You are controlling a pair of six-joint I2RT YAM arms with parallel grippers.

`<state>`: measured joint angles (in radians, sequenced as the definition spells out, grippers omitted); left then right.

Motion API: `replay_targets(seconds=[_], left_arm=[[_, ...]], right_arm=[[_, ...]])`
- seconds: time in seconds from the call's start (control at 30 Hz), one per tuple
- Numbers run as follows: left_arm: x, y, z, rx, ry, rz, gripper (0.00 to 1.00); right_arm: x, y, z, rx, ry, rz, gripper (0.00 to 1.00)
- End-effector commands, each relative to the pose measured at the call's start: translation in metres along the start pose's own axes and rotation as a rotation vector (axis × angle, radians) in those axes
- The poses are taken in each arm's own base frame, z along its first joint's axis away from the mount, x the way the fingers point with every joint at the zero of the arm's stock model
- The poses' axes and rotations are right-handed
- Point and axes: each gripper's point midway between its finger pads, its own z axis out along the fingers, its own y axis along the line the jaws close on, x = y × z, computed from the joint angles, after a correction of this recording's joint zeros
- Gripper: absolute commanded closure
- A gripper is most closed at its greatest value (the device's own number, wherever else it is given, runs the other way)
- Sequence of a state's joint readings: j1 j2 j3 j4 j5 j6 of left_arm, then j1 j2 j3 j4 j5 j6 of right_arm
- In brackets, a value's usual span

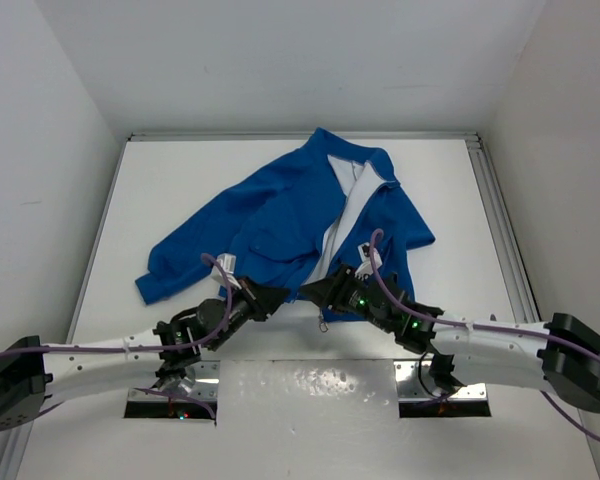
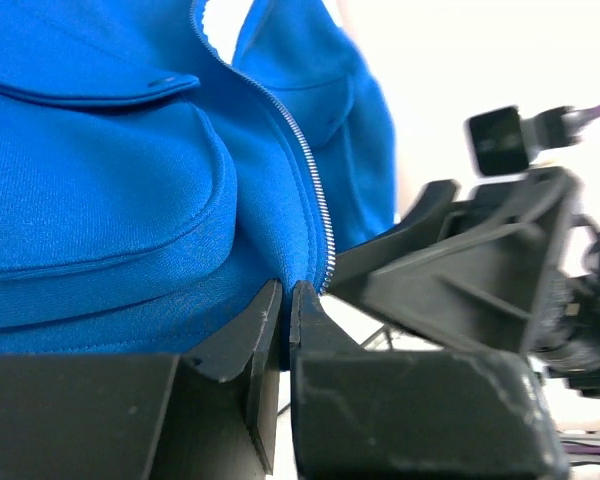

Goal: Zip up the jacket

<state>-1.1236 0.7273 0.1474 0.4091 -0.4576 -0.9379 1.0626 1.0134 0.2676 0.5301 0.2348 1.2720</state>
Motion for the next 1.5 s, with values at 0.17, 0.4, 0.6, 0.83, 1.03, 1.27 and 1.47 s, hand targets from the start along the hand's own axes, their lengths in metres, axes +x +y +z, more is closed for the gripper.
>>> replay_targets(seconds=[0.17,0.4,0.6,0.83,1.03,1.27,1.47], left_arm=[[-0.016,-0.035,-0.004,0.149,-0.045,-0.088,1.00],[-0.004,-0.034,-0.006,0.173,0.005,-0.096,1.00],[0.001,-0.036,-0.010,0.198,0.032,-0.091,1.00],[0.005,-0.044,-0.015,0.239,0.065,-0.057,0.64],[0.000,-0.043,-0.017,0.234,0.047,-0.034,0.56],[-0.003,-0.051,-0.014,0.247,0.054,0.011,0.56],[0.000,-0.053,-0.012,0.258,0.089,0.040,0.56]], right_arm=[[-0.002,0.019,0.008,-0.064,-0.008,0.098,0.55],[-0.005,0.031,0.014,-0.116,-0.019,0.060,0.64],[-0.007,0.029,0.019,-0.127,-0.046,0.061,0.91],[-0.017,0.030,0.016,-0.163,-0.009,0.022,1.00],[-0.027,0.033,0.003,-0.263,0.144,0.066,1.00],[-0.009,0.059,-0.009,-0.388,0.353,-0.047,1.00],[-0.001,0.069,-0.015,-0.443,0.440,-0.110,1.00]])
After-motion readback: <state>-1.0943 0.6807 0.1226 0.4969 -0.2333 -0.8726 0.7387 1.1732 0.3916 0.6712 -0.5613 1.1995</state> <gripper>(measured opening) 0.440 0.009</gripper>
